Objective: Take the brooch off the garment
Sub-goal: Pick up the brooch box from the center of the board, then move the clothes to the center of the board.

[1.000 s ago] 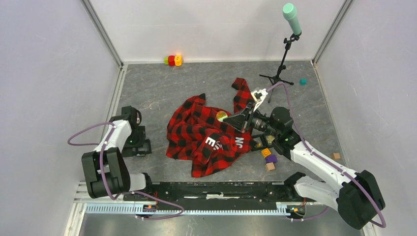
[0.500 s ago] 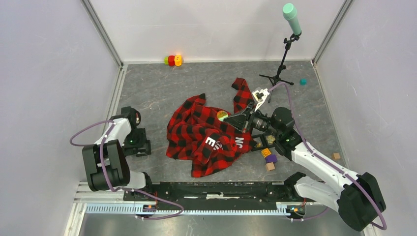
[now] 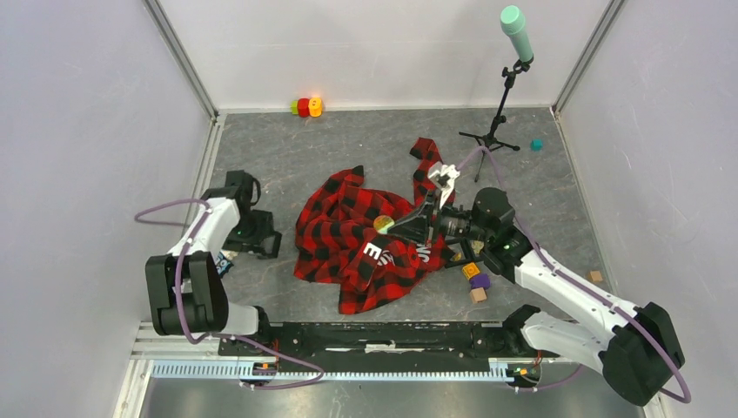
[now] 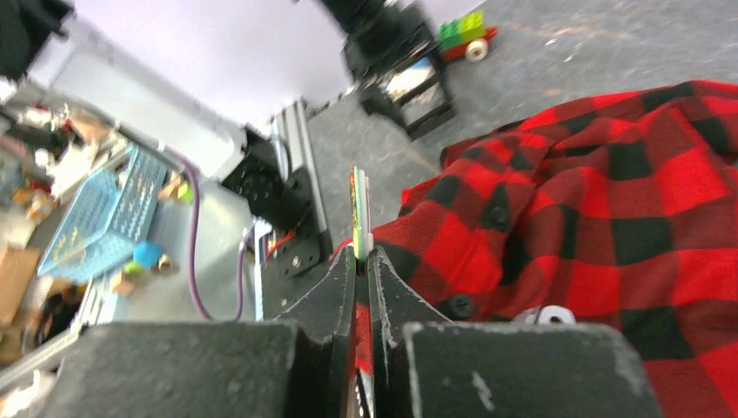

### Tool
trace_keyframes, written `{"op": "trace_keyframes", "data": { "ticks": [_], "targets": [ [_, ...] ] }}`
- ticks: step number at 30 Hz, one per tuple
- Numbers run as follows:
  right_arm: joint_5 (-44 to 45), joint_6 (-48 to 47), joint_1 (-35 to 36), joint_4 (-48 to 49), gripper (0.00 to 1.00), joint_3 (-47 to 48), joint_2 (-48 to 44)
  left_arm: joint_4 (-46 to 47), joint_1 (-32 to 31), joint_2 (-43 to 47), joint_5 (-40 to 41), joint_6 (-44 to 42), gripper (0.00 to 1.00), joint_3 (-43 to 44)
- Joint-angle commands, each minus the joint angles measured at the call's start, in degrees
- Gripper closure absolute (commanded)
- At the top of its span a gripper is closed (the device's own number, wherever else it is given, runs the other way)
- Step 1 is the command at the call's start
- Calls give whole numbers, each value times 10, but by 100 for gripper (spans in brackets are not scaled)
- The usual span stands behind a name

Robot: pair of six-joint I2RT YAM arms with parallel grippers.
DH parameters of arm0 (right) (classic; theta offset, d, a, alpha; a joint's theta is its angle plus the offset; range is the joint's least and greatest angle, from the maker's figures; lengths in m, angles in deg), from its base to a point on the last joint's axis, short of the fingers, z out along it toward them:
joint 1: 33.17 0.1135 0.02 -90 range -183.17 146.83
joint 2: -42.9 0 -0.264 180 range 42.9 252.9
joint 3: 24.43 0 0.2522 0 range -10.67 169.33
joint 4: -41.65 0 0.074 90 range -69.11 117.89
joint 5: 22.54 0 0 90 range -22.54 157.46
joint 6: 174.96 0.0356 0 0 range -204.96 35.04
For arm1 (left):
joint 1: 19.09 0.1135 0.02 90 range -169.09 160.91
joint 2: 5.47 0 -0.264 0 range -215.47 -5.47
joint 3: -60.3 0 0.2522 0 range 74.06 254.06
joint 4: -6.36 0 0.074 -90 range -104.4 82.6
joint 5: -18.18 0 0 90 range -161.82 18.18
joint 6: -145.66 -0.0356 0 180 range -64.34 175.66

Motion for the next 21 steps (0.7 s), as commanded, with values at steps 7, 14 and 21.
{"op": "trace_keyframes", "data": {
  "ticks": [7,14,21],
  "targets": [
    [-43,-163,102,-255,100,15,-99,-50,-197,83,62,-156,44,137],
    [60,-171,112,-319,100,-52,-92,-49,-265,161,57,-232,48,150],
    [125,-109,125,-119,100,-86,61,-44,-268,213,60,-328,49,143]
  ]
}}
